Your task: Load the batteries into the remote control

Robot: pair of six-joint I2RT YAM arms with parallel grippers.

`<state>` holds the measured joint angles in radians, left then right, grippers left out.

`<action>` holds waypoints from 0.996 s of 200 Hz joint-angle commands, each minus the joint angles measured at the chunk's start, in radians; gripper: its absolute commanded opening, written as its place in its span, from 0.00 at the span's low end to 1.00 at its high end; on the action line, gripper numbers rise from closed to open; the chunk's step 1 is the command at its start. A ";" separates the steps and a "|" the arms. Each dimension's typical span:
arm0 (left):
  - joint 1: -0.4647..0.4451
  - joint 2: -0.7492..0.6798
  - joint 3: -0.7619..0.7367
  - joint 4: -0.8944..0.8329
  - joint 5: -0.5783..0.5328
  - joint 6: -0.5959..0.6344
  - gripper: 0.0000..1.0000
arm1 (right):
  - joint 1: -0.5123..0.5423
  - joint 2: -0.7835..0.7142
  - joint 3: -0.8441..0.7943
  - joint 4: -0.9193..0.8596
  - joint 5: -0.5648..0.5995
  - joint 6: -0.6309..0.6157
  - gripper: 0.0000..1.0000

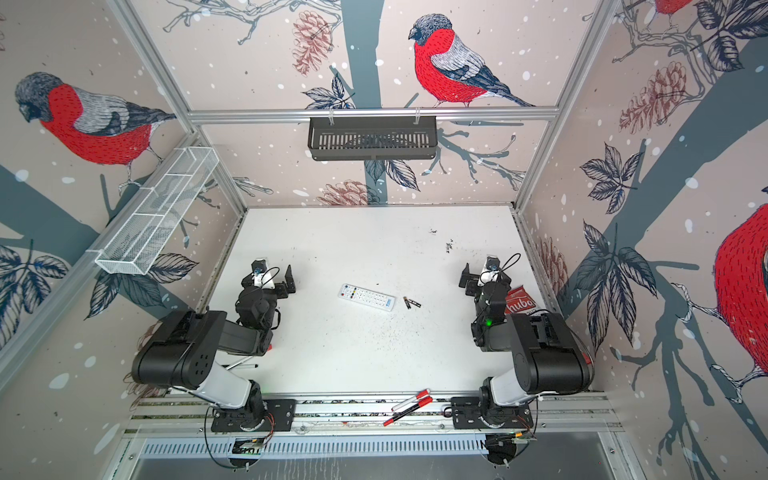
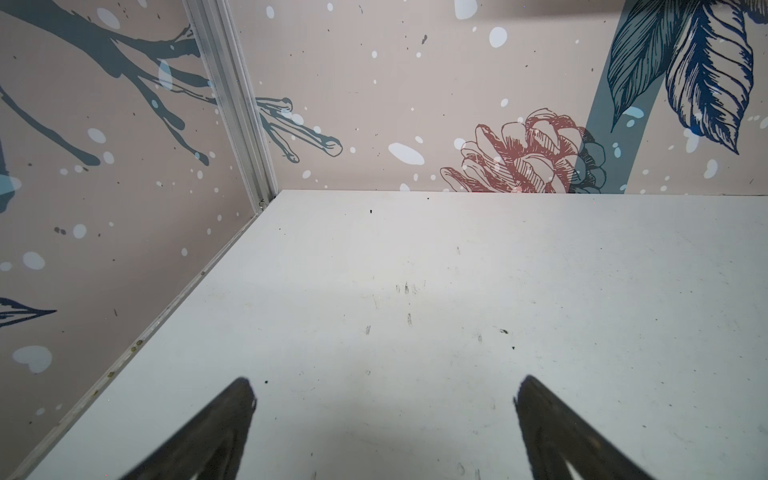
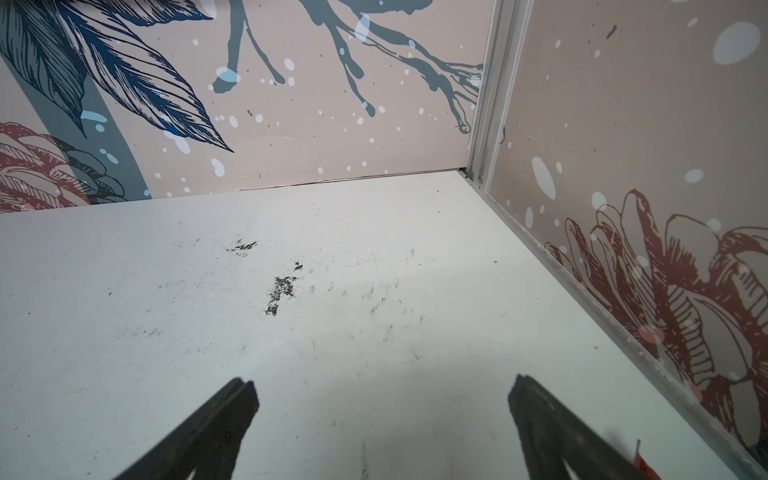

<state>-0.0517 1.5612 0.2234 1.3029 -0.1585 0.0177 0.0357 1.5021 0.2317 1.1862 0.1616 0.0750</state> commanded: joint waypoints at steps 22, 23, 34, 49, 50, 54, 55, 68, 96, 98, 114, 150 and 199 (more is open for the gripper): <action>0.002 -0.001 0.001 0.023 0.008 -0.001 0.98 | 0.001 -0.002 0.001 0.018 0.014 -0.014 1.00; 0.003 -0.001 0.002 0.024 0.007 -0.001 0.98 | 0.002 -0.002 0.000 0.019 0.014 -0.014 1.00; 0.003 -0.001 0.003 0.021 0.008 -0.001 0.98 | 0.002 -0.002 0.000 0.018 0.013 -0.014 0.99; 0.002 -0.001 0.003 0.022 0.008 -0.001 0.98 | 0.002 0.000 0.000 0.018 0.015 -0.014 0.99; 0.002 -0.001 0.003 0.022 0.008 -0.001 0.98 | 0.002 0.000 0.000 0.018 0.014 -0.014 0.99; 0.002 -0.002 0.004 0.022 0.008 -0.001 0.98 | 0.002 -0.001 0.000 0.017 0.015 -0.014 1.00; 0.003 -0.001 0.003 0.021 0.008 -0.001 0.98 | 0.002 -0.001 0.000 0.018 0.015 -0.014 1.00; 0.003 -0.001 0.003 0.019 0.010 -0.003 0.98 | 0.001 0.000 0.001 0.016 0.013 -0.012 0.99; 0.001 -0.018 0.021 -0.022 -0.043 -0.018 0.98 | -0.002 0.000 0.001 0.015 0.009 -0.011 0.99; 0.001 -0.020 0.023 -0.026 -0.048 -0.019 0.98 | -0.003 0.001 0.002 0.016 0.006 -0.011 1.00; 0.000 -0.033 0.038 -0.062 -0.083 -0.027 0.98 | -0.023 0.000 0.006 0.006 -0.020 0.003 0.99; -0.022 -0.087 0.251 -0.467 -0.171 -0.028 0.98 | -0.011 0.000 0.007 0.002 -0.002 -0.003 1.00; -0.077 -0.105 0.534 -0.996 -0.287 -0.333 0.98 | 0.029 -0.062 0.013 -0.026 -0.002 -0.061 1.00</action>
<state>-0.1089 1.4734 0.6762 0.6281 -0.4030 -0.1360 0.0437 1.4799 0.2359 1.1645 0.1574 0.0559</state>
